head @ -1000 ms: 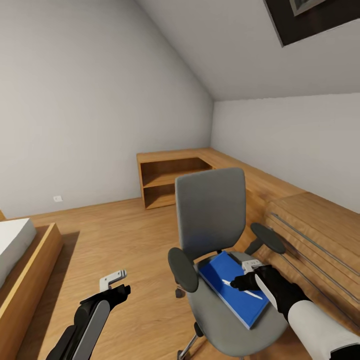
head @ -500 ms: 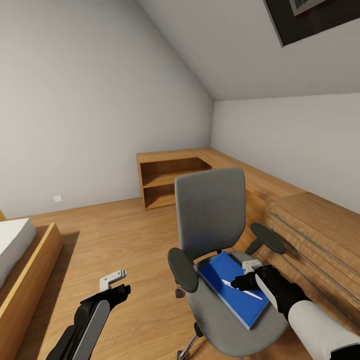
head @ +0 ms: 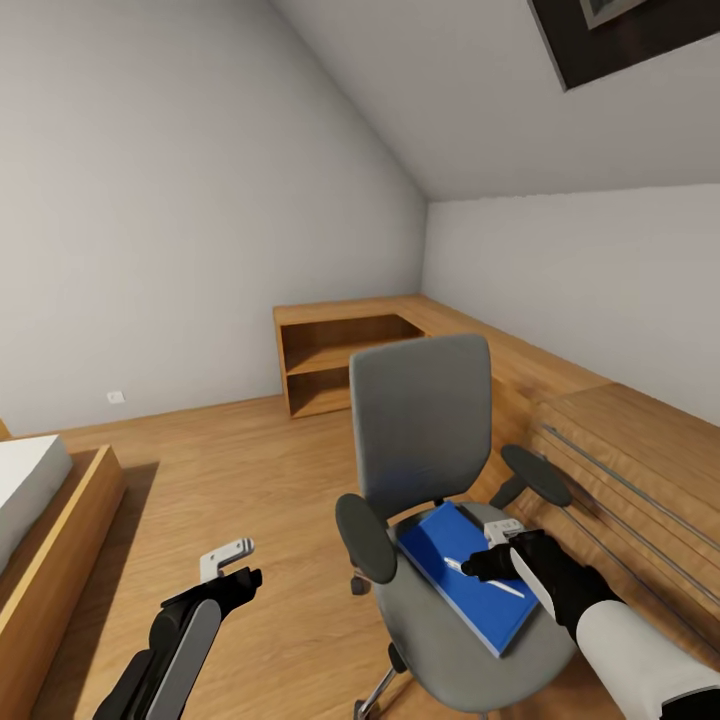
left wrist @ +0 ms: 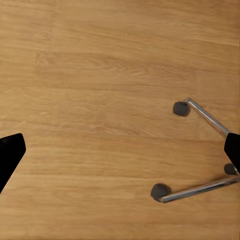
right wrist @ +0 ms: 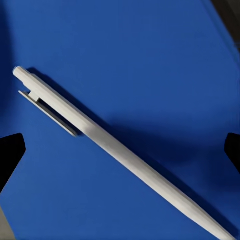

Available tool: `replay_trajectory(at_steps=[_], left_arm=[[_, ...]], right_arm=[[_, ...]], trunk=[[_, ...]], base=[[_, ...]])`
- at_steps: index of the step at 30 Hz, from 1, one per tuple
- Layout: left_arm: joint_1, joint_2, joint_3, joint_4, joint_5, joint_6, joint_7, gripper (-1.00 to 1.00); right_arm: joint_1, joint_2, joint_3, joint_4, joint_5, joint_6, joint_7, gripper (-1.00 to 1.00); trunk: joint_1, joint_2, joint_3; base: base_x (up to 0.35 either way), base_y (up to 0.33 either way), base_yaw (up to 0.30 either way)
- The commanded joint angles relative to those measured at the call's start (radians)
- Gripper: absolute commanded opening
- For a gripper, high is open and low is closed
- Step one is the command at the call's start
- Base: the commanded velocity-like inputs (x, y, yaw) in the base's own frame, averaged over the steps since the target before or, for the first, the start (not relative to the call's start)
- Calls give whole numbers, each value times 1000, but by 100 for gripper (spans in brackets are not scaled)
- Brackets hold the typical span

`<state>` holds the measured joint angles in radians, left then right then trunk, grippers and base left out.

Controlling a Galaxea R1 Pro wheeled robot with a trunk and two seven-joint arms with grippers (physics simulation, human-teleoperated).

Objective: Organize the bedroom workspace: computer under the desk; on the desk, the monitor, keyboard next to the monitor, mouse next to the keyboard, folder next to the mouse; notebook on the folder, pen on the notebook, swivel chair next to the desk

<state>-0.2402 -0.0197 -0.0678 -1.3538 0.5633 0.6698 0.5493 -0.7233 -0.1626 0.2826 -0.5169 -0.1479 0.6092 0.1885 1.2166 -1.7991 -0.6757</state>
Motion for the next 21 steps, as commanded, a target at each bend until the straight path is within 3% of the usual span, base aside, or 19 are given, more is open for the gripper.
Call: replay_trajectory(at_steps=[1, 16, 21], left_arm=[[-1, 0, -1, -1, 10, 1, 10, 100], [-1, 1, -1, -2, 10, 2, 9, 100], [-1, 0, -1, -2, 10, 1, 10, 100]], right_arm=[[-1, -2, 7, -2, -10, 4, -3, 100], [-1, 1, 7, 1, -9, 5, -3, 100], [-1, 2, 7, 1, -10, 6, -2, 100]], trunk=[[4, -8, -4], [8, -15, -7], [19, -36, -17]], base=[[0, 0, 0], [0, 0, 0], [0, 0, 0]])
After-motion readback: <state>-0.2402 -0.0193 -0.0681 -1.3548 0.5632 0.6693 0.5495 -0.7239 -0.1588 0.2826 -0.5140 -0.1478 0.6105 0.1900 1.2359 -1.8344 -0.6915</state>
